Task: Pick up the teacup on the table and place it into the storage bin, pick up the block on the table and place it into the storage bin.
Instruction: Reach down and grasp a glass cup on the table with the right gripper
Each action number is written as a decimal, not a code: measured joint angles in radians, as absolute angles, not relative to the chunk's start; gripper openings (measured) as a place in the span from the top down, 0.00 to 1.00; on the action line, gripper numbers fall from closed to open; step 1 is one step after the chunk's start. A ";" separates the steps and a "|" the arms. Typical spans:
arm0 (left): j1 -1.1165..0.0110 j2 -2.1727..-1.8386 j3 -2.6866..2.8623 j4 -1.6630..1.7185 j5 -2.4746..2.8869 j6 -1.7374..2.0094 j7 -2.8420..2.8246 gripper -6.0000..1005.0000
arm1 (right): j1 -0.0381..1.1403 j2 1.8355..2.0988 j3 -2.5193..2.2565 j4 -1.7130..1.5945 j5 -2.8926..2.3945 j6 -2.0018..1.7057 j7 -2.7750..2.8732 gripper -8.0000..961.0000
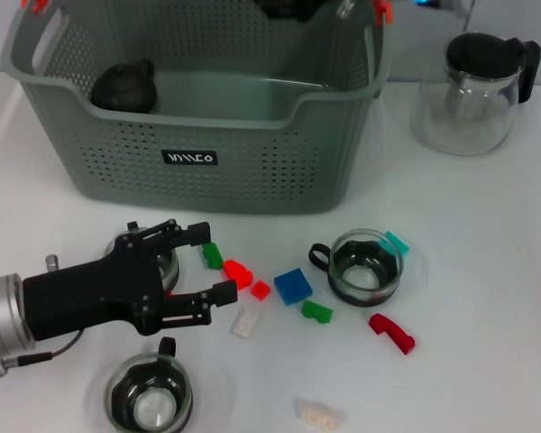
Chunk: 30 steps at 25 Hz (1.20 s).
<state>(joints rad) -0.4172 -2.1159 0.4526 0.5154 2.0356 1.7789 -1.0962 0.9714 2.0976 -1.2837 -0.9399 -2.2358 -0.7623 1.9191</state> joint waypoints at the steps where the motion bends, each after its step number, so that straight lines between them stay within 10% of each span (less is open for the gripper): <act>1: -0.418 -2.116 0.453 0.515 2.036 1.780 -1.096 0.11 | 0.951 2.097 -1.280 -0.981 -2.222 -0.788 1.938 0.31; 13: -0.416 -2.115 0.453 0.516 2.036 1.784 -1.095 0.11 | 0.739 2.075 -1.027 -1.289 -1.973 -1.418 2.041 0.27; 19: -0.417 -2.114 0.453 0.517 2.036 1.786 -1.095 0.11 | 0.689 2.042 -1.019 -1.300 -2.043 -1.715 2.001 0.05; 30: -0.413 -2.115 0.452 0.515 2.036 1.783 -1.095 0.11 | 0.683 2.099 -1.139 -1.285 -2.379 -1.801 1.933 0.03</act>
<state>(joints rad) -0.4129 -2.1147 0.4525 0.5154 2.0356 1.7826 -1.0952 0.6832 2.0994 -1.1390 -1.2850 -2.3790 -1.8015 1.9333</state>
